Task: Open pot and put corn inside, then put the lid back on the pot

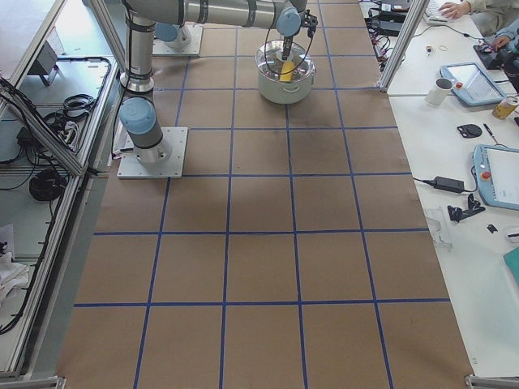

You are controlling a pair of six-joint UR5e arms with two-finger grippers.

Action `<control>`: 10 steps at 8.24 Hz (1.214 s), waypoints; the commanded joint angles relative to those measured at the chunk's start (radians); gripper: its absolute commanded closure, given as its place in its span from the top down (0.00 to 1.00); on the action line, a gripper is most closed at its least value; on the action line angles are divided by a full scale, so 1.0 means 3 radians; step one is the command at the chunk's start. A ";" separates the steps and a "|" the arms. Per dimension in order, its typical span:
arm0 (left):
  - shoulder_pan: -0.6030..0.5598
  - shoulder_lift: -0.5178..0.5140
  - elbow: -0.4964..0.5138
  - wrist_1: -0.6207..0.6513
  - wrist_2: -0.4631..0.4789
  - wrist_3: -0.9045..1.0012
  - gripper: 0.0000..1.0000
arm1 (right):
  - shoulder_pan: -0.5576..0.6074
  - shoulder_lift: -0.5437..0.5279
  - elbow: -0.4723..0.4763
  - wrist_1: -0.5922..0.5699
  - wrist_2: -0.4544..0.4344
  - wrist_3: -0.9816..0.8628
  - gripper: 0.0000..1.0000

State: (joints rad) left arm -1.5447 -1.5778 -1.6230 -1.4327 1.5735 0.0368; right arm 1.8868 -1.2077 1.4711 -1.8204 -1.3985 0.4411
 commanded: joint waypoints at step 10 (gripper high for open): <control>0.0000 -0.0043 -0.0025 0.0020 0.0001 -0.0010 1.00 | 0.0000 -0.0009 0.0072 -0.0144 -0.0007 -0.0013 0.90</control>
State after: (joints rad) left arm -1.5447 -1.5898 -1.6302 -1.4266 1.5739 0.0346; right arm 1.8868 -1.2089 1.4930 -1.8437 -1.3998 0.4412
